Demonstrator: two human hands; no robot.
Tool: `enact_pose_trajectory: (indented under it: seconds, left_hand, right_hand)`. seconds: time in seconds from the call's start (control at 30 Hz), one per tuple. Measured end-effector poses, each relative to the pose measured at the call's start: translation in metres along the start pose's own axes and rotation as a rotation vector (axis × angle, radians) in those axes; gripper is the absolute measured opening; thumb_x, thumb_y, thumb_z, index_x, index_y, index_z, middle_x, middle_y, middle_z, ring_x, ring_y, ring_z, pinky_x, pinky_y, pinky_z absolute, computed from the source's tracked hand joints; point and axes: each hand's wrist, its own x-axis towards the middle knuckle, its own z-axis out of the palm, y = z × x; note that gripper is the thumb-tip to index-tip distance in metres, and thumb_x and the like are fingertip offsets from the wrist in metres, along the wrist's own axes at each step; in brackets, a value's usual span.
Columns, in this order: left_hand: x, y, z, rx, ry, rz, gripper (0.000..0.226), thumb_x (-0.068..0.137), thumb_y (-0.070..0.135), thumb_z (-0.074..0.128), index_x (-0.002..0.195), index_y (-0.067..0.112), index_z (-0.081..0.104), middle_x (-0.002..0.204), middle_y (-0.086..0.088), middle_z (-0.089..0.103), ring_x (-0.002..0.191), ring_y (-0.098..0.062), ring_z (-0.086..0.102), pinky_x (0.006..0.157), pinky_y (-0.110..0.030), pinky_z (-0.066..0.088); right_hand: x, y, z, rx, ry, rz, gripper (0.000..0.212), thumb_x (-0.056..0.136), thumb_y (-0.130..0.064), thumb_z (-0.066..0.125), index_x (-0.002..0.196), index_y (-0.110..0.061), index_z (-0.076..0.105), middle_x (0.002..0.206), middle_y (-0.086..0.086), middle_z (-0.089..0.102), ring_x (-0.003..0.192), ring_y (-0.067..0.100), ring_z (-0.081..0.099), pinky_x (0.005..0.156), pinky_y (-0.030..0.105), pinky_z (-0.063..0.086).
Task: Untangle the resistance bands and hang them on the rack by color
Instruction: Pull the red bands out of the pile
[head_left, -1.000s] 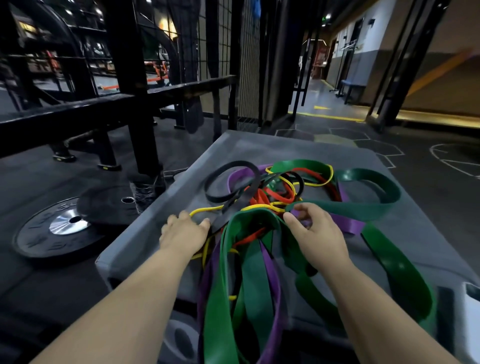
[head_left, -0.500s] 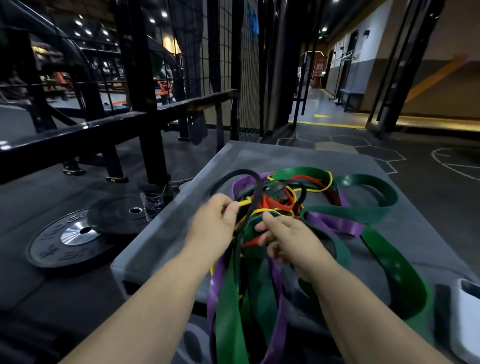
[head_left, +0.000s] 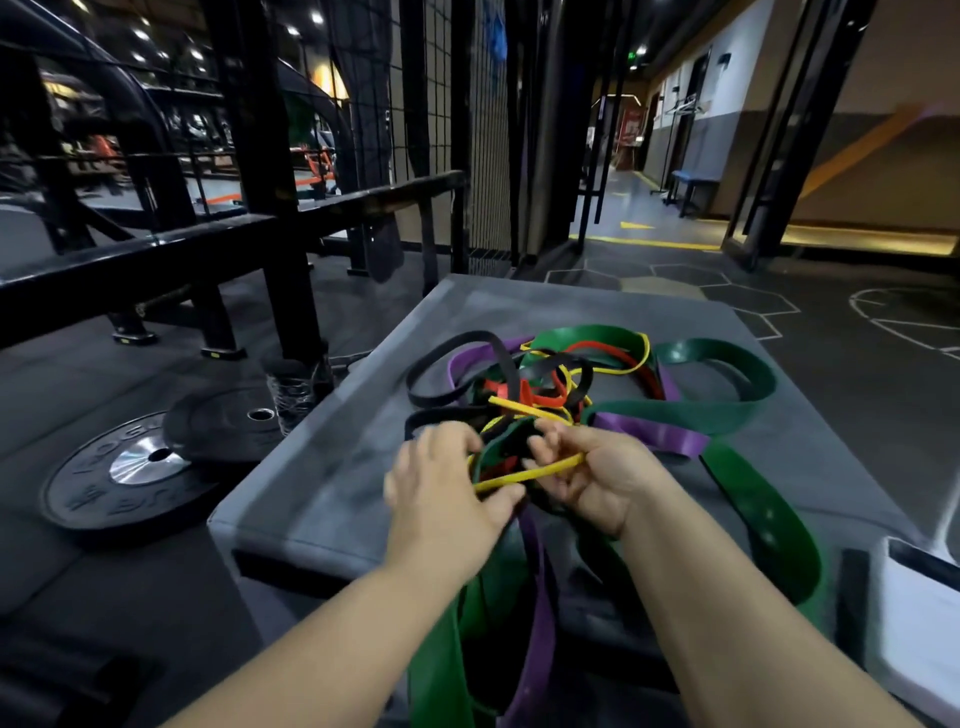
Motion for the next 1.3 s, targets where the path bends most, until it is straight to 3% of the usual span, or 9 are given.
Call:
enact_pose_trajectory:
  seconds: [0.1, 0.17, 0.3, 0.4, 0.5, 0.83, 0.97, 1.13, 1.3]
  left_hand:
    - [0.002, -0.022, 0.001, 0.045, -0.278, -0.397, 0.096, 0.058, 0.068, 0.077, 0.13, 0.024, 0.032, 0.131, 0.001, 0.036, 0.127, -0.023, 0.035, 0.103, -0.038, 0.036]
    - [0.001, -0.03, 0.005, -0.081, -0.367, -0.537, 0.108, 0.052, 0.069, 0.079, 0.133, 0.021, 0.027, 0.137, -0.003, 0.036, 0.13, -0.026, 0.036, 0.104, -0.041, 0.039]
    - [-0.01, -0.02, 0.016, -0.063, -0.5, -0.45, 0.101, 0.047, 0.075, 0.076, 0.123, 0.025, 0.033, 0.129, 0.0, 0.047, 0.123, -0.023, 0.043, 0.097, -0.038, 0.045]
    - [-0.013, -0.008, 0.023, 0.023, -0.498, -0.376, 0.109, 0.045, 0.081, 0.072, 0.129, 0.023, 0.035, 0.13, 0.0, 0.046, 0.124, -0.022, 0.041, 0.102, -0.036, 0.042]
    - [-0.011, 0.005, 0.031, 0.191, -0.517, -0.352, 0.121, 0.047, 0.082, 0.069, 0.141, 0.021, 0.022, 0.135, -0.004, 0.04, 0.128, -0.026, 0.037, 0.103, -0.037, 0.037]
    - [0.009, 0.009, 0.033, 0.129, -0.54, -0.329, 0.06, 0.07, 0.043, 0.069, 0.11, 0.021, 0.029, 0.094, 0.002, 0.048, 0.09, -0.022, 0.054, 0.068, -0.032, 0.042]
    - [0.024, -0.004, 0.027, 0.07, -0.561, -0.326, 0.069, 0.075, 0.027, 0.062, 0.133, 0.025, 0.024, 0.097, 0.0, 0.057, 0.088, -0.024, 0.062, 0.061, -0.031, 0.046]
    - [0.027, 0.011, 0.031, 0.04, -0.642, -0.384, 0.065, 0.084, 0.05, 0.047, 0.137, 0.024, 0.02, 0.108, -0.005, 0.054, 0.097, -0.029, 0.056, 0.084, -0.037, 0.049]
    - [0.013, 0.023, 0.038, 0.158, -0.667, -0.329, 0.12, 0.052, 0.081, 0.068, 0.143, 0.028, 0.011, 0.135, -0.007, 0.041, 0.123, -0.03, 0.047, 0.093, -0.039, 0.047]
  right_hand:
    - [0.008, -0.003, -0.018, -0.411, 0.072, -0.151, 0.016, 0.099, -0.022, 0.053, 0.091, -0.009, 0.059, 0.066, 0.0, 0.044, 0.04, 0.007, 0.041, 0.048, 0.024, 0.047]
    - [0.008, -0.001, -0.024, -0.824, 0.095, -0.209, 0.025, 0.094, -0.035, 0.062, 0.1, -0.011, 0.063, 0.075, -0.001, 0.051, 0.056, 0.012, 0.05, 0.058, 0.028, 0.048]
    - [0.005, 0.008, -0.021, -1.452, 0.269, -0.411, 0.021, 0.091, -0.038, 0.062, 0.102, -0.02, 0.058, 0.085, 0.0, 0.064, 0.078, 0.017, 0.059, 0.064, 0.03, 0.044]
    - [0.001, 0.008, -0.025, -1.729, 0.487, -0.644, 0.026, 0.091, -0.042, 0.059, 0.103, -0.02, 0.062, 0.106, 0.005, 0.063, 0.108, 0.027, 0.051, 0.086, 0.035, 0.041]
    - [0.0, 0.008, -0.032, -1.793, 0.554, -0.543, 0.047, 0.086, -0.061, 0.057, 0.108, -0.02, 0.062, 0.12, 0.007, 0.054, 0.12, 0.031, 0.043, 0.1, 0.04, 0.035]
    - [0.008, 0.013, -0.04, -1.969, 0.542, -0.298, 0.061, 0.078, -0.072, 0.057, 0.125, -0.034, 0.055, 0.16, 0.006, 0.013, 0.145, 0.04, 0.0, 0.112, 0.061, 0.008]
    - [0.011, 0.009, -0.037, -2.014, 0.466, -0.185, 0.06, 0.08, -0.065, 0.056, 0.129, -0.03, 0.051, 0.152, 0.002, 0.027, 0.131, 0.04, 0.032, 0.101, 0.055, 0.029]
    - [0.017, 0.006, -0.04, -1.961, 0.457, -0.308, 0.038, 0.086, -0.049, 0.053, 0.114, -0.026, 0.062, 0.152, -0.002, 0.029, 0.112, 0.03, 0.054, 0.084, 0.04, 0.037]
    - [0.017, -0.002, -0.049, -1.903, 0.44, -0.381, 0.032, 0.087, -0.045, 0.053, 0.108, -0.026, 0.066, 0.145, -0.006, 0.037, 0.11, 0.024, 0.058, 0.08, 0.035, 0.04]
